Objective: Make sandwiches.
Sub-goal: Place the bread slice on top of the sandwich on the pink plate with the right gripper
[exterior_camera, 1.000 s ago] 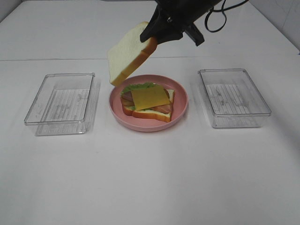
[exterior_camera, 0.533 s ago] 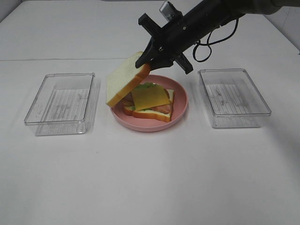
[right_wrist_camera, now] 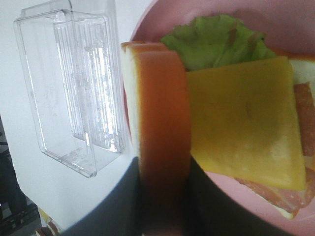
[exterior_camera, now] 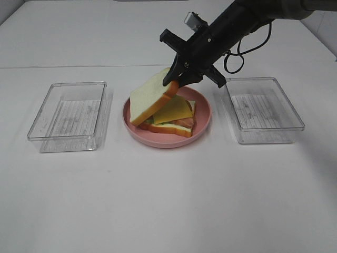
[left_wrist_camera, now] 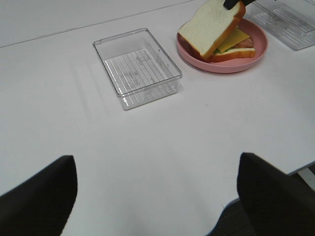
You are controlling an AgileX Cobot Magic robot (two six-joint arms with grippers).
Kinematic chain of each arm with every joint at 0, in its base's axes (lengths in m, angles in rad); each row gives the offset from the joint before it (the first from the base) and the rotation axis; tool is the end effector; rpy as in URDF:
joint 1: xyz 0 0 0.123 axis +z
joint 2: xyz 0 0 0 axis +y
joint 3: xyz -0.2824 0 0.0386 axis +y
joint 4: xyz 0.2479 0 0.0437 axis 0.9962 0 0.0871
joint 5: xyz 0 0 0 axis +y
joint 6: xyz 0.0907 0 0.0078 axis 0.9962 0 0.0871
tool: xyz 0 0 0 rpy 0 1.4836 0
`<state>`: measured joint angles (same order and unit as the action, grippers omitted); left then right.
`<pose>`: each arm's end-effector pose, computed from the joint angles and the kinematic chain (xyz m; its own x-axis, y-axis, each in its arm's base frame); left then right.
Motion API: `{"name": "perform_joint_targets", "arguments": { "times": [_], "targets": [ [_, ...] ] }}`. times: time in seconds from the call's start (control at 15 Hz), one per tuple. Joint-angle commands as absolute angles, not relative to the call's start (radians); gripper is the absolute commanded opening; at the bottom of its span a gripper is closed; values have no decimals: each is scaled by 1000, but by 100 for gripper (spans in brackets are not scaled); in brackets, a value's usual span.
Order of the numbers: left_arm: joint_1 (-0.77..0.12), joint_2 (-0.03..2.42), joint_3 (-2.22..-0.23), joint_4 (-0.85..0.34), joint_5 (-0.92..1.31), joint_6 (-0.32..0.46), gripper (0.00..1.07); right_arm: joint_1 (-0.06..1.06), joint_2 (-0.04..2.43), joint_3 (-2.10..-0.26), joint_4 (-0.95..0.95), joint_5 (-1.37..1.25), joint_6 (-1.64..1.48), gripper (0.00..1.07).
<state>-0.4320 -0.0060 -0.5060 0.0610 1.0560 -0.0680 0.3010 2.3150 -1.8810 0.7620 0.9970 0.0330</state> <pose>-0.0038 0.0071 0.2793 -0.4138 0.1491 -0.8981 0.3594 0.9331 -0.0107 0.4528 0.1959 0.1712 -0.9921 0.1092 -0.0624 0.0424 0.7573 0.6517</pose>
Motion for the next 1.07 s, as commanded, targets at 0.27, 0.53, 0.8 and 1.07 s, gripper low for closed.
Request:
{"name": "perform_joint_targets", "arguments": {
  "times": [0.27, 0.53, 0.8, 1.07],
  "targets": [
    [-434, -27, -501, 56, 1047, -72, 84, 302, 2313, -1878, 694, 1033, 68, 16],
    [-434, -27, -501, 56, 1047, -72, 84, 302, 2313, -1879, 658, 1078, 67, 79],
    [-434, -27, -501, 56, 1047, -72, 84, 302, 2255, -1880, 477, 1137, 73, 84],
    [-434, -27, -501, 56, 1047, -72, 84, 302, 2125, -1881, 304, 1242, 61, 84]
  ]
}}
